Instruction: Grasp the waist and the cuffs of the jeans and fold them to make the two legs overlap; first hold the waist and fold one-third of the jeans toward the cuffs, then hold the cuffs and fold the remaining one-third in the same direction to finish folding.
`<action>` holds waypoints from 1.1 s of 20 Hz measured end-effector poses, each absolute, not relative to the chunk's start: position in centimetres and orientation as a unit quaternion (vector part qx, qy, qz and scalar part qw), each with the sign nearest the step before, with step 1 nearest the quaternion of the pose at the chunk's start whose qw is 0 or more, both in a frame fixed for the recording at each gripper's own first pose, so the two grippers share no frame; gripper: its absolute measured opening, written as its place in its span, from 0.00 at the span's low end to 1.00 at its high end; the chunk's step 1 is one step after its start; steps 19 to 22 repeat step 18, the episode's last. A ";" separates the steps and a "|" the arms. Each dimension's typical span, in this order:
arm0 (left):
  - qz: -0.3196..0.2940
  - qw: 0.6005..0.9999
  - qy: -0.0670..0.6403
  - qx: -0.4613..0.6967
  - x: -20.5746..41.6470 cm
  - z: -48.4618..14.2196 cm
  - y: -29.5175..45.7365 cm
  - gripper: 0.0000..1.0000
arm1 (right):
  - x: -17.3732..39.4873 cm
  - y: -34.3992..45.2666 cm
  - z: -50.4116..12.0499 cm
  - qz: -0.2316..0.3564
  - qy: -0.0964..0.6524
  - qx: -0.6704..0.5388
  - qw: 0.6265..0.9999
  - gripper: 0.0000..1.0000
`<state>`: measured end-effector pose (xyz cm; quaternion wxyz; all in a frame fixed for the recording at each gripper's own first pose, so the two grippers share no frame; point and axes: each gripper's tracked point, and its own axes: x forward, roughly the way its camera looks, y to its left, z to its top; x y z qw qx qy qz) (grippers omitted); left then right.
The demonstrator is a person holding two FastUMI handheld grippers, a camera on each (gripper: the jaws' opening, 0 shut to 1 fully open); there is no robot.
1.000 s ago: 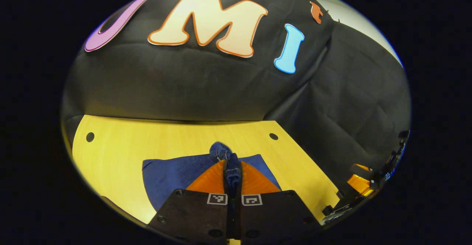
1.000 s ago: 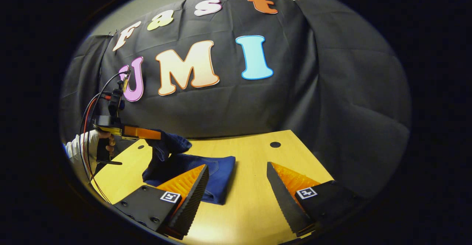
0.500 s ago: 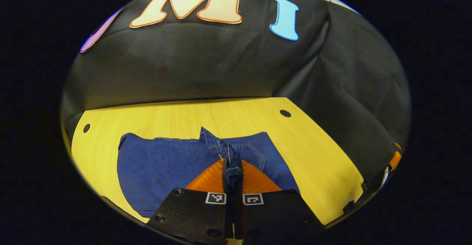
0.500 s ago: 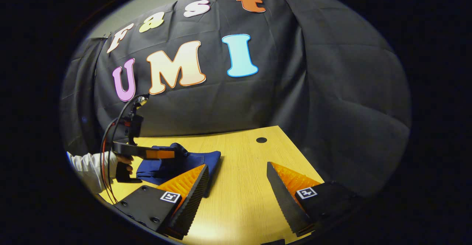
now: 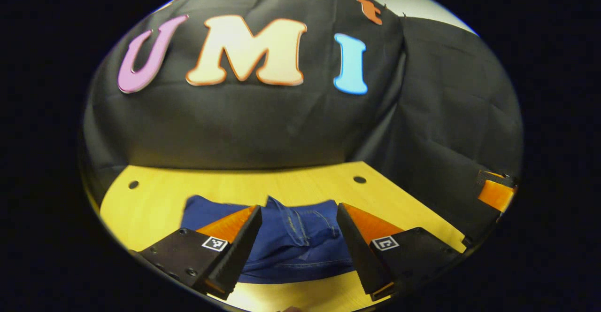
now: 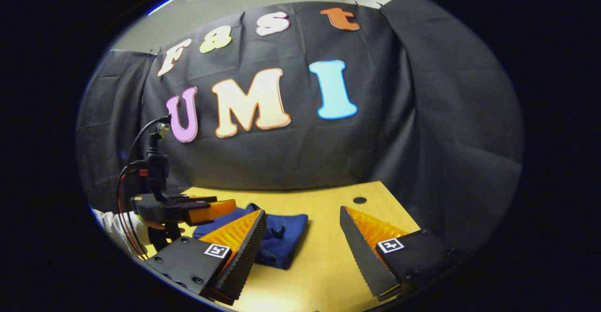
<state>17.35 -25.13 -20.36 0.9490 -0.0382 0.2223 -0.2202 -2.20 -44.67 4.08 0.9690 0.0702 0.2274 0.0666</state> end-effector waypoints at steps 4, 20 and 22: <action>-0.163 0.974 0.153 -0.022 15.7 -14.1 -18.3 0.94 | -0.8 -39.8 10.6 0.069 0.137 0.085 0.985 0.98; -0.132 0.987 0.085 -0.020 9.4 -6.1 -7.2 0.94 | -6.0 -29.7 18.4 0.078 0.051 0.077 0.993 0.97; -0.132 0.987 0.085 -0.020 9.4 -6.1 -7.2 0.94 | -6.0 -29.7 18.4 0.078 0.051 0.077 0.993 0.97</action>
